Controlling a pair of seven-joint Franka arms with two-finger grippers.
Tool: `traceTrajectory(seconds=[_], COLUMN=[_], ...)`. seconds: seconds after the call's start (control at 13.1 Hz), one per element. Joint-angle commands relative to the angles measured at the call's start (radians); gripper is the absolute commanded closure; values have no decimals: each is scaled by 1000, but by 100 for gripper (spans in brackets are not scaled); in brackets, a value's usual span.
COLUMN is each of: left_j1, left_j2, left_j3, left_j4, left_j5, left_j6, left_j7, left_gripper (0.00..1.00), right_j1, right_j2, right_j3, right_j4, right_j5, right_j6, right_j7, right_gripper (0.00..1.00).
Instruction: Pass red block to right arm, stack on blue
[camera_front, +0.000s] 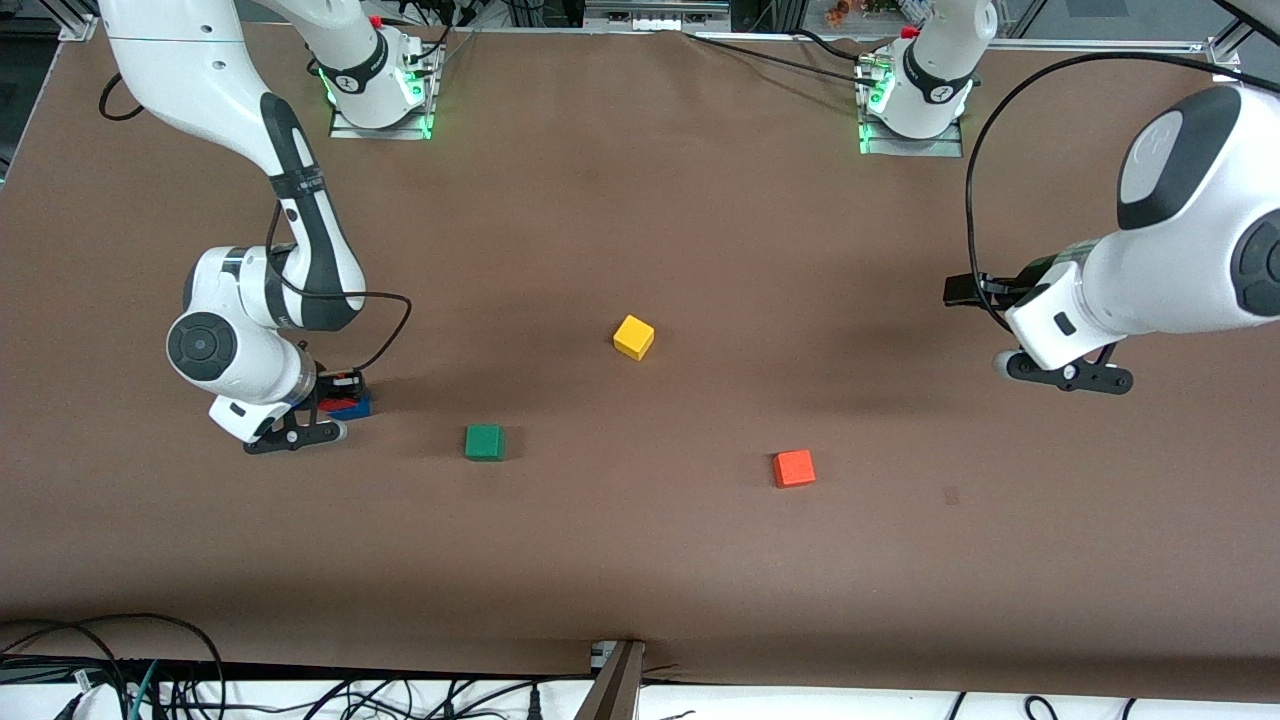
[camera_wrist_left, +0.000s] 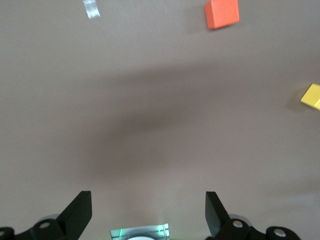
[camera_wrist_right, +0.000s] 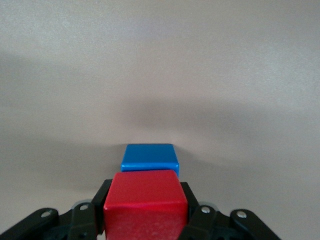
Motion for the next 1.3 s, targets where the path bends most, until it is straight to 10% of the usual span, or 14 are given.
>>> traceTrajectory(seconds=[0.0,0.61,1.07,1.14,1.22], left_j1=[-1,-26,-236,-236,-242], left_j2=[-72,-213,-270,-272,-286], left_j3=[4,28,388,416,444], left_j4=[-31,-108,-120,-134,-166], left_j5=[30,25,6,-19,-45], left_j6=[21,32,123,172,212], left_j7=[-16,54,105,106,106], left_gripper=[0,0,0,0,0], right_j1=[11,11,11,11,11], right_j2=[-33,-32,-32,-32,-30], right_j3=[-6,-7,-9,-9,-9], right_j4=[-47,-53,-53,-52,-50], right_j5=[-22,-23,-23,-23,-23], right_j6=[22,45,50,50,50], right_j7=[24,25,25,25,25], right_gripper=[91,91,90,86,59])
